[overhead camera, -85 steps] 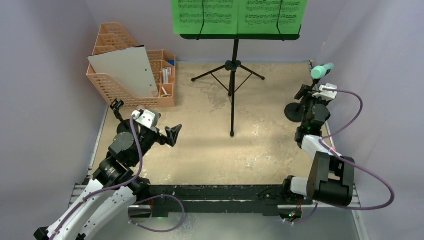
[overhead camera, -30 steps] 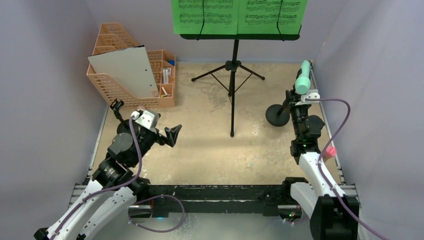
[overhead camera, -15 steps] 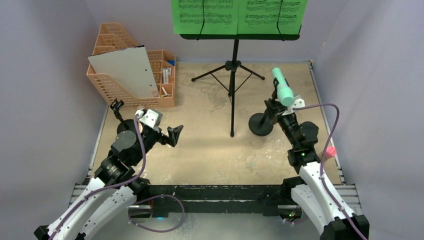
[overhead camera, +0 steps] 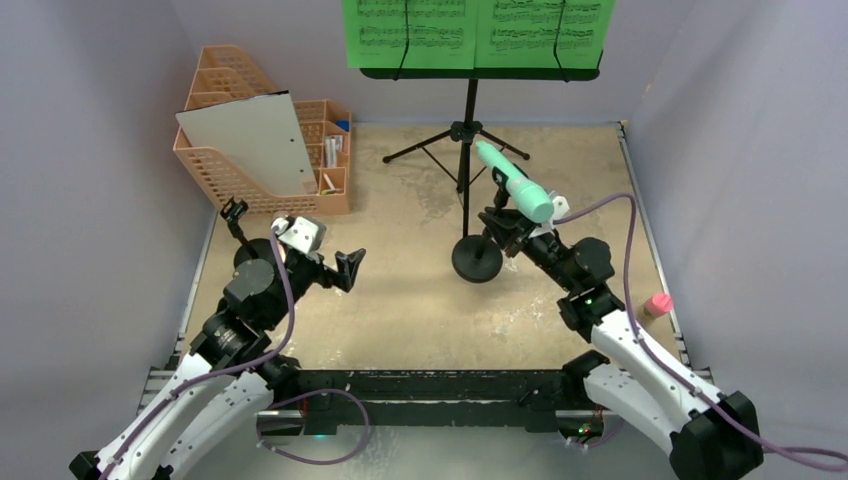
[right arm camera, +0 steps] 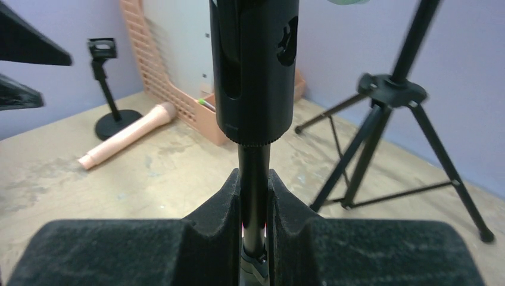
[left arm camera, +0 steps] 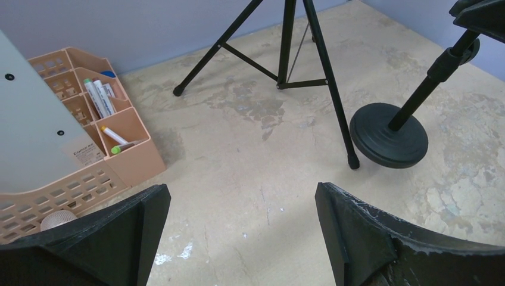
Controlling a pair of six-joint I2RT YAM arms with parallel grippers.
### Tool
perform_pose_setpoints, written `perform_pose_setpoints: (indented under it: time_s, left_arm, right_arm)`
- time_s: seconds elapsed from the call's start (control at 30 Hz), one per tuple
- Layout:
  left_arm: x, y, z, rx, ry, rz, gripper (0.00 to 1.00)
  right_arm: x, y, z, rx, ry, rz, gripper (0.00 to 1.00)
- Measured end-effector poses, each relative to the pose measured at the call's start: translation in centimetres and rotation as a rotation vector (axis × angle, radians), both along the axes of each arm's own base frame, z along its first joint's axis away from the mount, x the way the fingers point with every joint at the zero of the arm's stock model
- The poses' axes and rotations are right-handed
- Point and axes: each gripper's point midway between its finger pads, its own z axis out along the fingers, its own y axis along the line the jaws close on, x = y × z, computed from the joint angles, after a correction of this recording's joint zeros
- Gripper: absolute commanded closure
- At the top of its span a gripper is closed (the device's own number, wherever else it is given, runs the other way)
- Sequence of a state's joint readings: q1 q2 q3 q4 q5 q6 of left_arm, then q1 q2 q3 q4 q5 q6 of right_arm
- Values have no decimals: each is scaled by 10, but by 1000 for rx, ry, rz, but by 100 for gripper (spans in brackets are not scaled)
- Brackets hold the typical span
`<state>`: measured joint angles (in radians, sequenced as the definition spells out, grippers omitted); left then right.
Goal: Pack up the instrument practice props
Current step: Place the microphone stand with the microphone at the center of the board.
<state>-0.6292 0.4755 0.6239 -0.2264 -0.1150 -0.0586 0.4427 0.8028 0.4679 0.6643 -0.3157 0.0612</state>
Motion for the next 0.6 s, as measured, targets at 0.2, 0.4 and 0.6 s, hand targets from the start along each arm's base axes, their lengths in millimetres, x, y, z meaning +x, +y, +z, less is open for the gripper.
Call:
perform_pose_setpoints:
  time_s: [0.2,0.4,0.6]
  left_arm:
    - [-1,0,1,-3,-3,-5,1]
    - [-2,0,2,-7,-8,-7,1]
    - [-2,0,3,-9,-11,-8,2]
  right_arm:
    - [-11,47,4,17,-26,145,100]
    - [-15,100,-17,-3,-1,281,100]
    - [-4,138,-31,-13,-2,364,100]
